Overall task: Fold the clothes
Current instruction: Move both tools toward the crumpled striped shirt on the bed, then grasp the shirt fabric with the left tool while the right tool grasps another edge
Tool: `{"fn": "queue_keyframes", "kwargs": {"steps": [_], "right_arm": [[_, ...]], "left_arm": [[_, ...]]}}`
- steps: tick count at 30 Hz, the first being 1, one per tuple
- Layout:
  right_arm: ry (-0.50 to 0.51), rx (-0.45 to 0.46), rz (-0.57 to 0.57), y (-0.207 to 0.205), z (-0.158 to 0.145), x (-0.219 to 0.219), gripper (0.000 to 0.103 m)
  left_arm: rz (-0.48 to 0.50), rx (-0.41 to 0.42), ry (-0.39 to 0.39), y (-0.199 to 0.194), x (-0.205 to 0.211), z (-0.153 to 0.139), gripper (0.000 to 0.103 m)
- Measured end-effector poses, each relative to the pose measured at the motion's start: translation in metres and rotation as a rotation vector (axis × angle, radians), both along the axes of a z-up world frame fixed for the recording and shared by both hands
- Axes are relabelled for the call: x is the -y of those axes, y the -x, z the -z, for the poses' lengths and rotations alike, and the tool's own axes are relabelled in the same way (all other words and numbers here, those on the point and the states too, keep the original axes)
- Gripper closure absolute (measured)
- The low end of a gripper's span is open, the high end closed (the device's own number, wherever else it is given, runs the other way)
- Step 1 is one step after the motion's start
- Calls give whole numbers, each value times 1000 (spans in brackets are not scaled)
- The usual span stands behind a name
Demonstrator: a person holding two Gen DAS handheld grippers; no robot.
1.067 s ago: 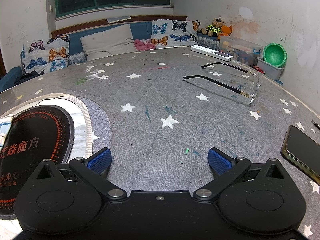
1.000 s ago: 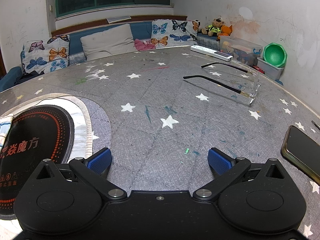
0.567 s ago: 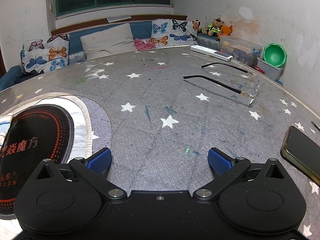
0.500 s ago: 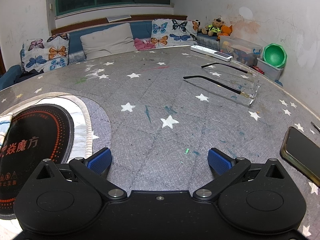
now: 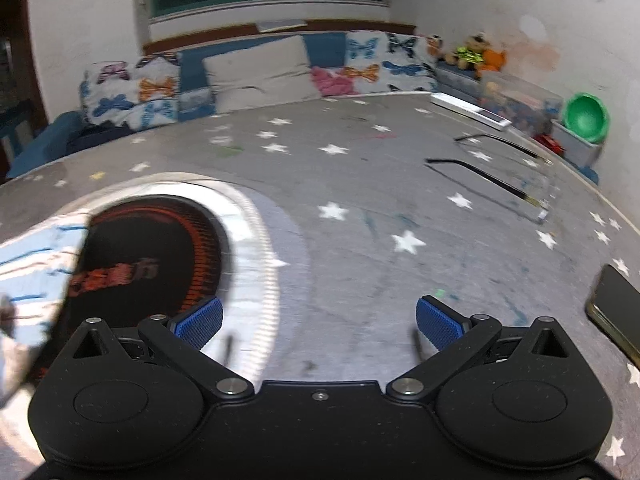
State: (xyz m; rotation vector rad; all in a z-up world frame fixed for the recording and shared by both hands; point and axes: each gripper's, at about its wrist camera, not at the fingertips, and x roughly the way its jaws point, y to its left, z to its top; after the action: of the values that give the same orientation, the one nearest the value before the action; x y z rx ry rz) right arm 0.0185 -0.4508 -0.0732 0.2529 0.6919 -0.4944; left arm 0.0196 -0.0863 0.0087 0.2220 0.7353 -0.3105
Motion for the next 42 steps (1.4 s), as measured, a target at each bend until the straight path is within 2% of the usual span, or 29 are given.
{"fn": "queue_keyframes", "kwargs": {"steps": [4, 9, 11, 13, 15, 16, 17, 18, 20, 26, 29, 36, 42], "right_arm": [[-5, 10, -74, 0, -10, -15, 0], [14, 15, -182, -1, -19, -39, 0], [14, 20, -214, -5, -22, -49, 0], [23, 23, -248, -4, -25, -57, 0], [51, 28, -282, -11, -30, -74, 0], [64, 31, -298, -14, -32, -82, 0], [72, 34, -315, -14, -34, -87, 0], [77, 38, -331, -15, -37, -92, 0], [82, 45, -363, -15, -42, -102, 0], [68, 74, -498, -32, -57, -147, 0], [47, 90, -585, -39, -66, -175, 7], [1, 70, -799, -65, -71, -242, 14], [-7, 36, -856, -83, -65, -269, 19]], "left_arm": [[36, -27, 10, -19, 26, 3, 16], [39, -69, 25, -43, 46, 6, 17], [23, -89, 9, -53, 53, 11, 19], [2, -123, -7, -65, 56, 18, 33], [-4, -163, -2, -72, 56, 22, 56], [-4, -185, 24, -74, 51, 24, 61], [-9, -203, 48, -76, 46, 25, 77], [-17, -205, 59, -76, 42, 26, 88], [-32, -200, 85, -75, 32, 25, 93], [-100, -132, 141, -56, -7, 8, 96], [-131, -111, 155, -44, -27, 2, 96], [-172, -113, 179, -27, -57, 4, 96], [-163, -134, 181, -28, -61, 10, 96]]}}
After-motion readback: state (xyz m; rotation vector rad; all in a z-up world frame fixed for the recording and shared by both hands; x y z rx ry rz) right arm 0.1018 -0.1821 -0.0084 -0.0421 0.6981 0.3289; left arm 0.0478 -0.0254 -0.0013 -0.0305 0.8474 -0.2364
